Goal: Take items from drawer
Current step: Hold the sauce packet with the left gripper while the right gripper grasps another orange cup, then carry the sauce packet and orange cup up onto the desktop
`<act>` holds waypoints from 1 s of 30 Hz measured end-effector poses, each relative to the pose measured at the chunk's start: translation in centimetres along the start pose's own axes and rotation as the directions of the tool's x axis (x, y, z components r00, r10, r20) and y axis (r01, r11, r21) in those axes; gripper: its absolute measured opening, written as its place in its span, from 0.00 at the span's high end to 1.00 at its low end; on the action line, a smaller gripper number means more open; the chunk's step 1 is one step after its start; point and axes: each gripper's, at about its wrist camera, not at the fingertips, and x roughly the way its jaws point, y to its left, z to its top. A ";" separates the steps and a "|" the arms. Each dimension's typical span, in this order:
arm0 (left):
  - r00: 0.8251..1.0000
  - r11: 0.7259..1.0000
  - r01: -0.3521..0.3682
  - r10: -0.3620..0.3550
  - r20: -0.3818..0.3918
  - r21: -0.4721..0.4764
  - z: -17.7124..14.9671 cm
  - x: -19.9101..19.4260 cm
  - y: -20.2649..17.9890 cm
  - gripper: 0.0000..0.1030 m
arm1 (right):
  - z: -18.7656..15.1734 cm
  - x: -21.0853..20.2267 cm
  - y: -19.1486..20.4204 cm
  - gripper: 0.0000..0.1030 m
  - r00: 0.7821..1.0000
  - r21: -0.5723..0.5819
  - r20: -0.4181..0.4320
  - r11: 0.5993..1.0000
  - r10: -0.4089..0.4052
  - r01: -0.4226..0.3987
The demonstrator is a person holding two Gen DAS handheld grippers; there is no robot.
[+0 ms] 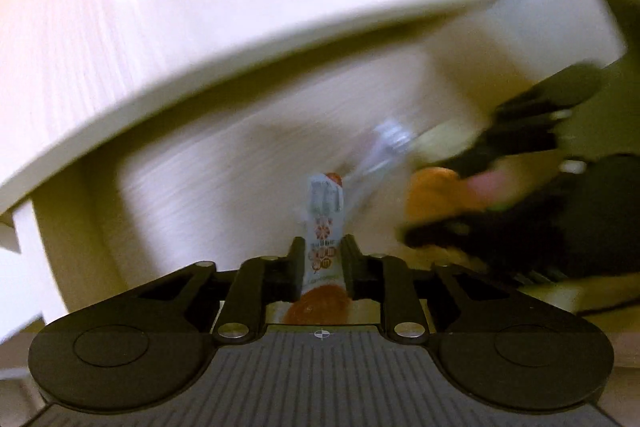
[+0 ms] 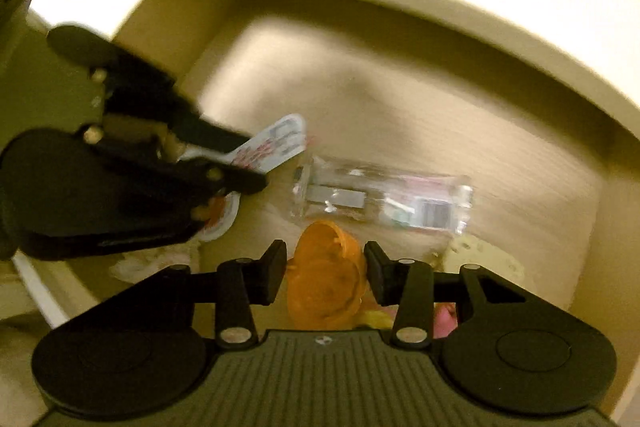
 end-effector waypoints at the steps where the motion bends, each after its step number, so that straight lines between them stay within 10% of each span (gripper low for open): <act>1: 0.998 0.999 0.039 -0.040 0.045 0.004 0.6 -2.1 -0.6 0.88 | -0.1 -1.2 -0.6 0.59 0.999 0.020 0.035 1.000 0.004 -0.004; 8: 0.906 0.996 -0.084 0.079 0.415 -0.005 7.0 -12.7 0.7 0.90 | 3.5 -11.6 -4.1 0.59 0.913 0.108 0.403 0.994 -0.058 0.015; 12: 0.853 0.989 -0.129 0.147 0.501 -0.071 9.4 -13.9 2.7 0.90 | 6.6 -13.9 -3.9 0.59 0.847 0.070 0.523 0.995 -0.097 0.071; 15: 0.830 0.981 -0.159 0.195 0.522 -0.114 10.6 -13.6 4.5 0.90 | 8.5 -13.6 -2.8 0.59 0.836 0.029 0.541 0.995 -0.097 0.097; 30: 0.828 0.934 -0.138 0.291 0.479 -0.329 11.9 -7.7 13.1 0.69 | 15.1 -4.9 0.7 0.59 0.837 -0.119 0.507 0.946 -0.204 0.302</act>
